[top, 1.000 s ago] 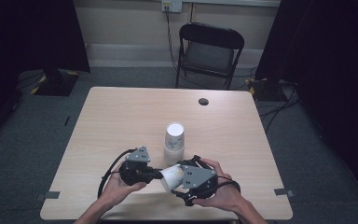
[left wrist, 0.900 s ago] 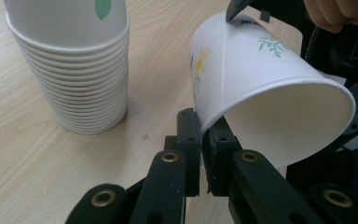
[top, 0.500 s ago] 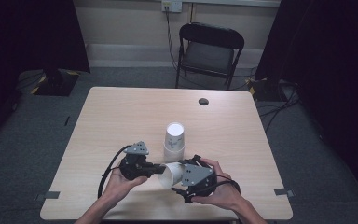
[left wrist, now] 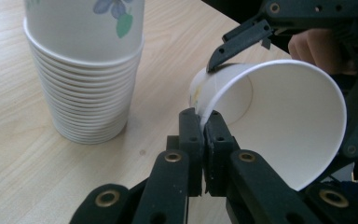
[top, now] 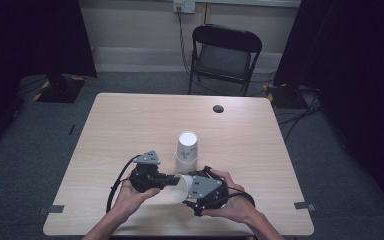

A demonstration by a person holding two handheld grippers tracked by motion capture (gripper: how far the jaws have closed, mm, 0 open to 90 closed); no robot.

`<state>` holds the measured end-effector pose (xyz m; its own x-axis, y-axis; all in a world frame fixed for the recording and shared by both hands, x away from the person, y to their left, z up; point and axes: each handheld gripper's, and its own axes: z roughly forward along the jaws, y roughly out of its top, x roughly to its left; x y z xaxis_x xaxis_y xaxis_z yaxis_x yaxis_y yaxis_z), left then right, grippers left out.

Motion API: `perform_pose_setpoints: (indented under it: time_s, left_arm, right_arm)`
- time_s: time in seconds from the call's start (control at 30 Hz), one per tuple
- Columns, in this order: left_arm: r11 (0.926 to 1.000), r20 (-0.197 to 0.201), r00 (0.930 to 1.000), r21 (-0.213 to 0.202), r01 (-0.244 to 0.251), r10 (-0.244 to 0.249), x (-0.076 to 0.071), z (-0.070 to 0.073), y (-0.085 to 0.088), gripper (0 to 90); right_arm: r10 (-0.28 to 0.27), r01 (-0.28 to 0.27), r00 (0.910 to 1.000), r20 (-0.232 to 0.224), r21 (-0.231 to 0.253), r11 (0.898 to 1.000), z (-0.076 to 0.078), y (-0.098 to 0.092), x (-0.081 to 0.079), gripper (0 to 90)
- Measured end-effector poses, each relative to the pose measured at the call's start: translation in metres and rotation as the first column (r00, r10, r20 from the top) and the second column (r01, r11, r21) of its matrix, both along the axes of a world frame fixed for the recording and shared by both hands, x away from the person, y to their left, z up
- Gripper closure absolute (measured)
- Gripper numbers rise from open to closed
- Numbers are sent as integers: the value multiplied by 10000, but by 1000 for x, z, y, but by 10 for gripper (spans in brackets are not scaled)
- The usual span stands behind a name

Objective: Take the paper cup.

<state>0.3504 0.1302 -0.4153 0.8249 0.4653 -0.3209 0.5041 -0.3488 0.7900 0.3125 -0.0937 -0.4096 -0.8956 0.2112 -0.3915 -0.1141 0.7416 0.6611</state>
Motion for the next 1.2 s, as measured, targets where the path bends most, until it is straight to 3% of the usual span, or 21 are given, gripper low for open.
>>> perform_pose_setpoints:
  time_s: [0.4,0.57,0.7,0.93,1.07,1.2]
  left_arm:
    - [9995,7,9999,278,-135,135,-1,0,-6,883]
    - [9995,-54,10000,317,46,-44,-1,-1,-9,883]
    - [9994,-38,10000,341,51,-50,-2,-3,-12,882]
    - [9994,-164,9999,330,55,-50,-3,-4,-13,879]
    - [9998,-180,9998,157,101,-98,-5,-4,-13,877]
    - [10000,-195,9998,43,20,-19,-5,-2,-15,867]
  right_arm:
    - [11,-6,9999,124,-413,9991,-1,4,3,190]
    - [-47,45,10000,-65,-320,9995,-3,4,2,188]
    - [126,-137,9997,-218,-526,9985,-3,5,2,197]
    - [141,-164,9985,-526,-442,9989,-5,4,3,230]
    - [229,-223,9957,-893,79,9997,-6,-2,3,246]
    - [173,-156,9956,-925,189,9997,-5,-4,3,247]
